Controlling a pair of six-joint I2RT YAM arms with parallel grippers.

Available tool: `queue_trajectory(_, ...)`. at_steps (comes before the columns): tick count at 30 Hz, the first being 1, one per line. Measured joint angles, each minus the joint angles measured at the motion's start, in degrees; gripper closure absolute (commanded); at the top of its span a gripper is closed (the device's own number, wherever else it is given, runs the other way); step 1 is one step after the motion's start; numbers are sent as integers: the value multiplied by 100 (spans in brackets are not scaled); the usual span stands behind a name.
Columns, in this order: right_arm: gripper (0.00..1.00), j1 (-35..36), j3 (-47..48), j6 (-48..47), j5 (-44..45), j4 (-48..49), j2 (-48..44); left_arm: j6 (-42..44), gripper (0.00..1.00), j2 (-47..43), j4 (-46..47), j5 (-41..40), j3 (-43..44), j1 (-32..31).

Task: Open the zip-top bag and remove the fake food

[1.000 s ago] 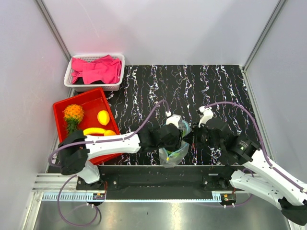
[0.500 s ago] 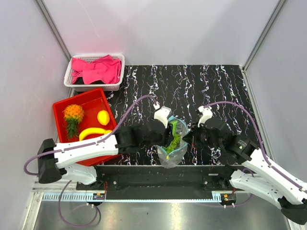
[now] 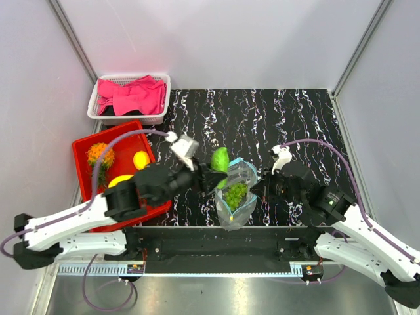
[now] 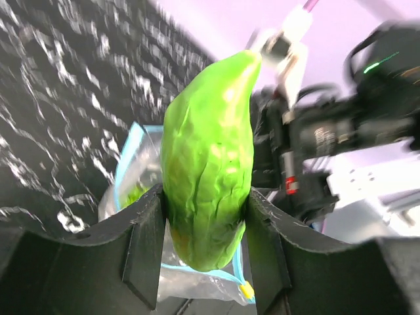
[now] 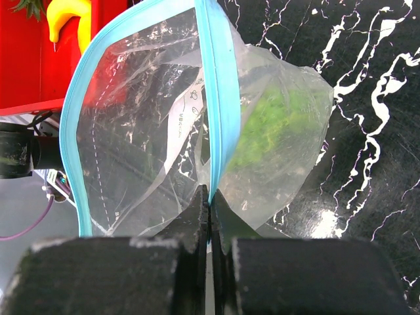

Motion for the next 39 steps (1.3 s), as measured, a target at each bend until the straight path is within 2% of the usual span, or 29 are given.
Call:
queue_trajectory(4,100,0,0,15,-2,0,-2,179,98,-713,-258,-470,66,11)
queue_trajectory(6,100,0,0,15,-2,0,-11,164,96,-973,-643,-1005,201,24)
queue_trajectory(10,100,0,-2,17,-2,0,-17,-437,93,-1296,-1939,-2505,520,181)
queue_trajectory(13,100,0,-33,20,-2,20,-9,-857,93,-1519,-2903,-3309,570,577)
queue_trajectory(17,100,0,-70,22,-96,92,55,-990,99,-1665,-3650,-3759,570,1443)
queue_trajectory(20,100,0,-72,31,-153,116,61,-824,100,-1561,-3825,-3670,566,2393)
queue_trajectory(23,100,0,-74,48,-179,138,31,-566,100,-1231,-3805,-3246,568,3348)
queue_trajectory(30,100,0,-74,63,-264,138,-87,31,100,57,-3237,-1355,525,5536)
queue_trajectory(34,100,0,-74,66,-302,136,-96,337,100,927,-3034,-693,634,6279)
queue_trajectory(39,100,0,-74,66,-306,136,-111,579,100,1851,-2684,-439,933,7023)
